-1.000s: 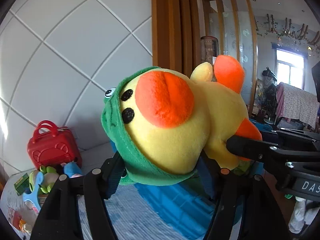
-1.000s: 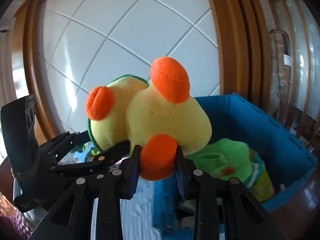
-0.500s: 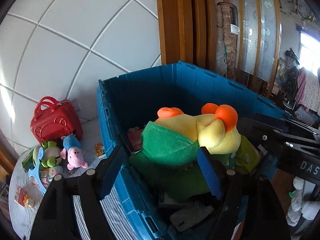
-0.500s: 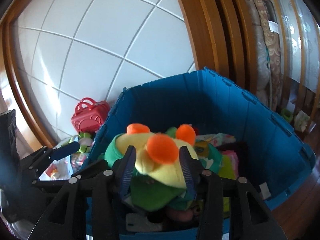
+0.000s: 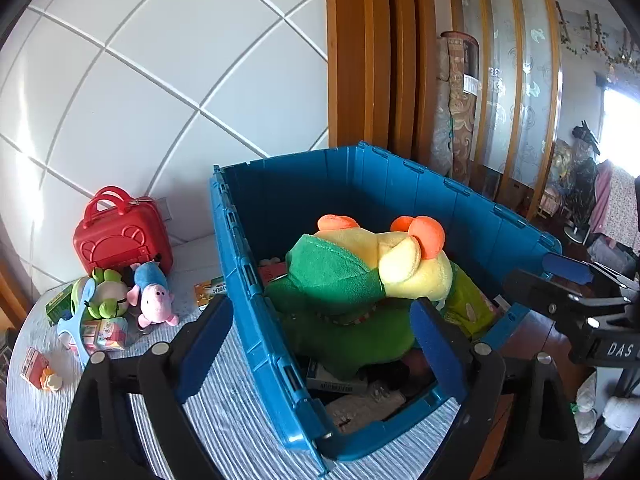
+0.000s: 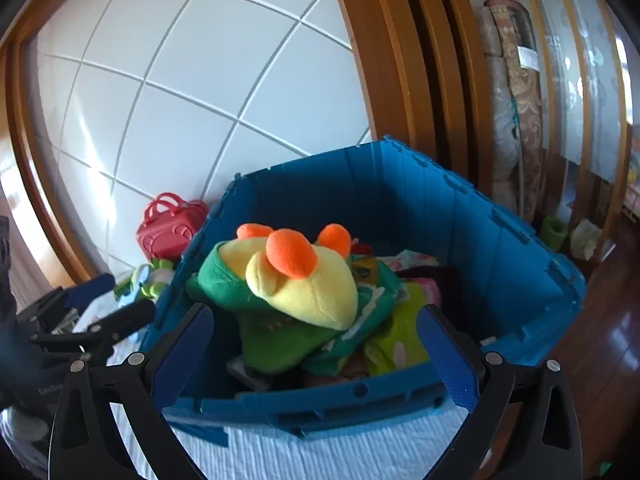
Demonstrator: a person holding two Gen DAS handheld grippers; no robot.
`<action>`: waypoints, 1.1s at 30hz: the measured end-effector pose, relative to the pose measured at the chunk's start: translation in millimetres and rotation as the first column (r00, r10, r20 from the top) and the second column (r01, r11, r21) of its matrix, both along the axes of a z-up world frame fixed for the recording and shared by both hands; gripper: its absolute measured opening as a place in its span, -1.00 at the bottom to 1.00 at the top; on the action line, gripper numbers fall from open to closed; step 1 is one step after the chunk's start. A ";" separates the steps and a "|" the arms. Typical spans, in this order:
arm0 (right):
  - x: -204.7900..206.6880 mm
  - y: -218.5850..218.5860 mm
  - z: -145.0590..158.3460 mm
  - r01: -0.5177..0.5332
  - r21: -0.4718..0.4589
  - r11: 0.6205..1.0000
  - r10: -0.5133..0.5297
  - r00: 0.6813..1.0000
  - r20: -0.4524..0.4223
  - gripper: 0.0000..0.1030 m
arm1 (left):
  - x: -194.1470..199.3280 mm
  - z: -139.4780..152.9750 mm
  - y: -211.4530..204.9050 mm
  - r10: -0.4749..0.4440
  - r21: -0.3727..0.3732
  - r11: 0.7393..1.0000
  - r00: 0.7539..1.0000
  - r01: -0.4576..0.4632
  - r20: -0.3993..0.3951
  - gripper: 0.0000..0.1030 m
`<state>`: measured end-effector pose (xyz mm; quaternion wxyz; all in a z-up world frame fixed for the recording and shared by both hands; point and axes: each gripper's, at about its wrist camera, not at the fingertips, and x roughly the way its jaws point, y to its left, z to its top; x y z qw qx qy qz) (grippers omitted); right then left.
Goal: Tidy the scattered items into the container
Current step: 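Lower the duck plush into the crate and open both tools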
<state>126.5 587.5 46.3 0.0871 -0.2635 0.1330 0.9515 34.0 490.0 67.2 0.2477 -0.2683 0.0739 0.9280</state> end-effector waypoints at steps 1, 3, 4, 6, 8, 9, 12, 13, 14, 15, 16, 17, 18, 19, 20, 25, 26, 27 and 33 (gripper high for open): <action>3.9 -2.6 0.7 0.003 0.014 1.000 -0.004 1.000 0.002 1.00 | 4.3 1.6 -3.4 -0.001 0.011 1.000 1.000 0.001 -0.007 0.78; 11.4 -9.8 3.3 0.012 0.044 0.999 -0.012 1.000 0.005 1.00 | 13.1 6.2 -11.1 0.007 0.032 0.999 1.000 -0.006 -0.018 0.79; 14.9 -14.9 5.0 0.019 0.063 0.998 -0.020 1.000 0.006 1.00 | 17.7 8.6 -15.7 0.015 0.039 0.999 1.000 -0.014 -0.026 0.79; 22.2 -26.6 9.5 0.037 0.096 0.995 -0.038 0.999 0.004 1.00 | 28.1 14.2 -25.6 0.028 0.049 0.998 0.998 -0.026 -0.052 0.81; 30.6 -39.6 14.3 0.050 0.118 0.992 -0.050 0.999 -0.008 1.00 | 39.8 19.1 -36.4 0.030 0.048 0.998 0.996 -0.026 -0.080 0.97; 36.2 -47.4 16.9 0.059 0.126 0.990 -0.057 0.998 -0.018 1.00 | 44.5 20.6 -41.3 0.036 0.044 0.999 0.996 -0.032 -0.087 0.98; 50.3 -70.6 22.4 0.077 0.131 0.988 -0.073 0.997 -0.035 1.00 | 55.6 23.8 -62.0 0.045 0.038 0.998 0.995 -0.042 -0.084 0.98; 54.0 -79.9 23.6 0.074 0.132 0.988 -0.070 0.997 -0.036 1.00 | 58.4 24.3 -70.5 0.049 0.044 0.998 0.996 -0.045 -0.075 0.98; 56.8 -88.4 24.4 0.074 0.138 0.988 -0.070 0.997 -0.035 1.00 | 61.2 24.5 -79.4 0.051 0.053 0.997 0.996 -0.048 -0.068 0.98; 59.6 -99.0 24.9 0.078 0.148 0.986 -0.074 0.997 -0.030 1.00 | 63.7 24.4 -87.5 0.051 0.059 0.997 0.997 -0.047 -0.061 0.98; 61.6 -107.4 25.0 0.082 0.155 0.984 -0.079 0.997 -0.026 1.00 | 65.9 24.2 -95.0 0.052 0.058 0.997 0.997 -0.049 -0.054 0.98; 63.3 -115.0 24.9 0.083 0.158 0.984 -0.080 0.996 -0.024 1.00 | 68.1 24.1 -102.5 0.054 0.056 0.997 0.997 -0.051 -0.050 0.98; 65.7 -123.2 24.8 0.085 0.155 0.984 -0.083 0.996 -0.023 1.00 | 70.4 23.7 -109.8 0.059 0.055 0.997 0.997 -0.056 -0.050 0.98; 68.0 -130.0 24.8 0.089 0.150 0.985 -0.086 0.996 -0.023 1.00 | 72.9 23.3 -117.1 0.065 0.054 0.997 0.997 -0.063 -0.051 0.98; 70.3 -137.1 24.9 0.092 0.146 0.985 -0.090 0.996 -0.022 1.00 | 75.5 22.8 -124.7 0.068 0.056 0.996 0.996 -0.065 -0.052 0.98; 78.5 -165.7 25.9 0.106 0.144 0.984 -0.105 0.994 -0.012 1.00 | 86.9 18.8 -163.5 0.104 0.073 0.992 0.994 -0.101 -0.041 0.98; 80.4 -172.1 26.2 0.104 0.143 0.984 -0.104 0.995 -0.013 1.00 | 89.5 18.2 -170.5 0.111 0.076 0.991 0.993 -0.108 -0.038 0.98; 82.3 -179.1 26.1 0.098 0.141 0.985 -0.097 0.995 -0.014 1.00 | 91.9 18.0 -177.7 0.118 0.079 0.990 0.992 -0.115 -0.037 0.98; 84.6 -213.5 24.9 0.060 0.143 0.988 -0.059 0.998 -0.013 1.00 | 103.6 18.5 -215.1 0.163 0.093 0.983 0.985 -0.158 -0.048 0.98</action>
